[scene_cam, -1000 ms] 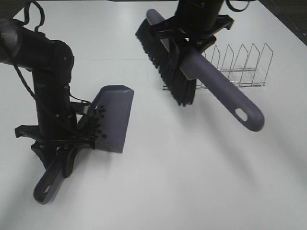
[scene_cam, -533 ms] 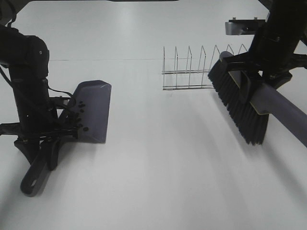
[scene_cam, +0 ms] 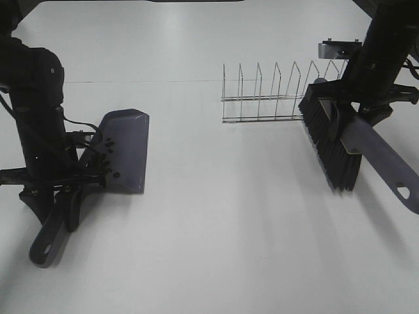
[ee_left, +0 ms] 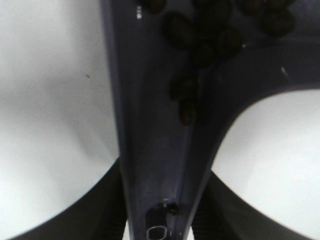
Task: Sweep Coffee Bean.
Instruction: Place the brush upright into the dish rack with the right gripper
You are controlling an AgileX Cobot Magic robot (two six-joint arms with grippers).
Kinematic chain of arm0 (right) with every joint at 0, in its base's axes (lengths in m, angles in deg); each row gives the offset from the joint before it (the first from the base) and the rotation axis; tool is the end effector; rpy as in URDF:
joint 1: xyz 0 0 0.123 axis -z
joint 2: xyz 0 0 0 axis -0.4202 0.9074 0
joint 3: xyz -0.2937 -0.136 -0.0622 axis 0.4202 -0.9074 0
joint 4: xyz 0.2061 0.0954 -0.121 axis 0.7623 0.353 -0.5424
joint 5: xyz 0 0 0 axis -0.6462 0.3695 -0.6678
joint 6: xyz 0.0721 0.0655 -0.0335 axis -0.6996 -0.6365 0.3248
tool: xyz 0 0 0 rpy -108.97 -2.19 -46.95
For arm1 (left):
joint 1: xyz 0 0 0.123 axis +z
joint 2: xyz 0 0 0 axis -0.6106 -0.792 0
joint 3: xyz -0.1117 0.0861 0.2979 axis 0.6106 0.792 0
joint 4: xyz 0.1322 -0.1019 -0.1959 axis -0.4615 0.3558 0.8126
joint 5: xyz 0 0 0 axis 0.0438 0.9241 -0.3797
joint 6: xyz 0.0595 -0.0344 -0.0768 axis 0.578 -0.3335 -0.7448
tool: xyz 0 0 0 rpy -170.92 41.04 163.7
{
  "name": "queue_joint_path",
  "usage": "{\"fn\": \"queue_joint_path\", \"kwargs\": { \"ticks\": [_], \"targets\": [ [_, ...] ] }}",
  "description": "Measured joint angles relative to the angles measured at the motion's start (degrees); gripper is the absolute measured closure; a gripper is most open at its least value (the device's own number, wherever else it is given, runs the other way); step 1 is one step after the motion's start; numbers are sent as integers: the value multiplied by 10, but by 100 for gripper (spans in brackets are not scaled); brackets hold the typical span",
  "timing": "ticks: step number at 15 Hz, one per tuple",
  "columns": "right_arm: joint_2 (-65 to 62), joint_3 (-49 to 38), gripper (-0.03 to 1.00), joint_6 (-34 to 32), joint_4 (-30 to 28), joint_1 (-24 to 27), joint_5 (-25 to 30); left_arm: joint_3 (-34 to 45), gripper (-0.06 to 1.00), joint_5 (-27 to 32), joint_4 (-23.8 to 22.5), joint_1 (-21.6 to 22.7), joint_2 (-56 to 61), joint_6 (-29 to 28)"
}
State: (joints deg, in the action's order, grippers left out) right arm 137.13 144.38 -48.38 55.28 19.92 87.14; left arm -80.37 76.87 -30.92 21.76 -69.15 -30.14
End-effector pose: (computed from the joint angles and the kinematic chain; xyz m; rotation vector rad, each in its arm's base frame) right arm 0.4302 0.0414 0.1945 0.0771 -3.1059 -0.0624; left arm 0.3726 -0.1229 0.1068 -0.1159 -2.7313 0.0971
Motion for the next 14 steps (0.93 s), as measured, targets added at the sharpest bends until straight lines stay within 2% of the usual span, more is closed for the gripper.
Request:
{"fn": "queue_joint_path", "kwargs": {
  "ticks": [9, 14],
  "targets": [
    [150, 230, 63, 2, -13, 2, 26, 0, 64, 0, 1, 0, 0, 0],
    [198, 324, 63, -7, -15, 2, 48, 0, 64, 0, 1, 0, 0, 0]
  ]
}}
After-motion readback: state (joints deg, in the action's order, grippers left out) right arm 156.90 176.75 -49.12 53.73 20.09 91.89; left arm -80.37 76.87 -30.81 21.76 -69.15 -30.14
